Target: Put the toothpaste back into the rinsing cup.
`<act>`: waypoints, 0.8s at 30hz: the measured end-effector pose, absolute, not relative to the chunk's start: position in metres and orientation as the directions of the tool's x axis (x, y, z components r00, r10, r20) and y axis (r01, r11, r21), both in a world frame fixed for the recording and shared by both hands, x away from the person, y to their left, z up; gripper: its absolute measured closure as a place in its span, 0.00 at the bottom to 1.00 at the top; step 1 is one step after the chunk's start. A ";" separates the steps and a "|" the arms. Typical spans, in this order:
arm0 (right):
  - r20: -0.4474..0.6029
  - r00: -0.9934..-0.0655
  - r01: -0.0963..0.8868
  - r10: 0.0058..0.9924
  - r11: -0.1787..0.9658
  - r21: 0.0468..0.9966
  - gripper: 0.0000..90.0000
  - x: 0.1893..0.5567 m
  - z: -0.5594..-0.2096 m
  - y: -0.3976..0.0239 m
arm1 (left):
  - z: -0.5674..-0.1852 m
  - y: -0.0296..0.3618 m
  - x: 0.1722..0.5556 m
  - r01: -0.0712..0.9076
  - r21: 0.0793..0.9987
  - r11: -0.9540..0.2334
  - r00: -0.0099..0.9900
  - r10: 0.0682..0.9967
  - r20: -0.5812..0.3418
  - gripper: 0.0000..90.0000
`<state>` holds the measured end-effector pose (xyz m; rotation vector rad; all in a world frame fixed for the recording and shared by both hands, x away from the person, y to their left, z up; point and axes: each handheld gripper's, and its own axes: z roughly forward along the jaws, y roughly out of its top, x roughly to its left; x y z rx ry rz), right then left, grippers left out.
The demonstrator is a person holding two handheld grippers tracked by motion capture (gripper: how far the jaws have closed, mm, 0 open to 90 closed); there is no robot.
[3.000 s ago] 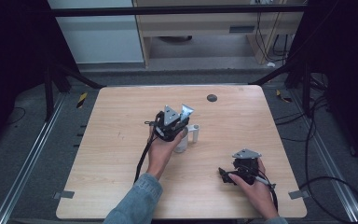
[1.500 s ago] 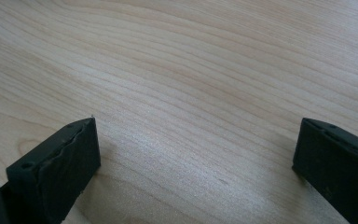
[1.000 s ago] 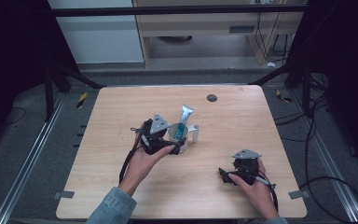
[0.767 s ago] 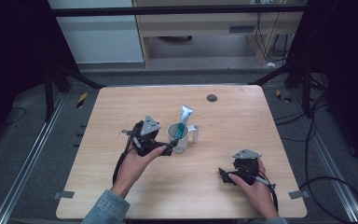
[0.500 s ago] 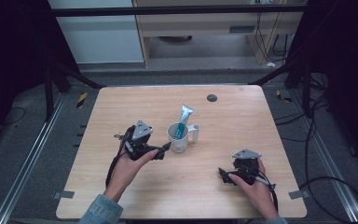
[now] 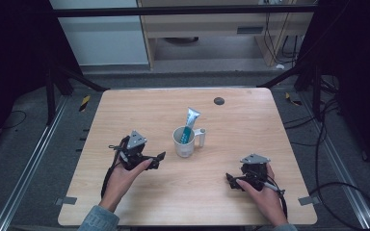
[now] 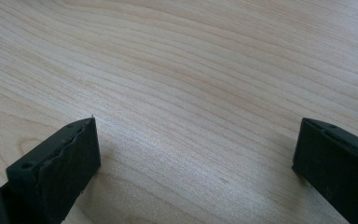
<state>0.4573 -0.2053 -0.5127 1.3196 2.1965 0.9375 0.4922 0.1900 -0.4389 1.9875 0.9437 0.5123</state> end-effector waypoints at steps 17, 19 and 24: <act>-0.005 -0.468 0.608 0.884 0.326 0.724 0.01 0.457 -0.513 -0.205 | -0.481 0.224 0.494 0.530 0.778 -0.336 0.570 0.821 -0.034 0.06; -0.005 -0.468 0.608 0.884 0.326 0.724 0.01 0.457 -0.513 -0.205 | -0.484 0.231 0.496 0.538 0.771 -0.340 0.558 0.829 -0.024 0.06; -0.005 -0.468 0.608 0.884 0.326 0.724 0.01 0.457 -0.513 -0.205 | -0.489 0.256 0.501 0.562 0.761 -0.323 0.499 0.867 0.000 0.06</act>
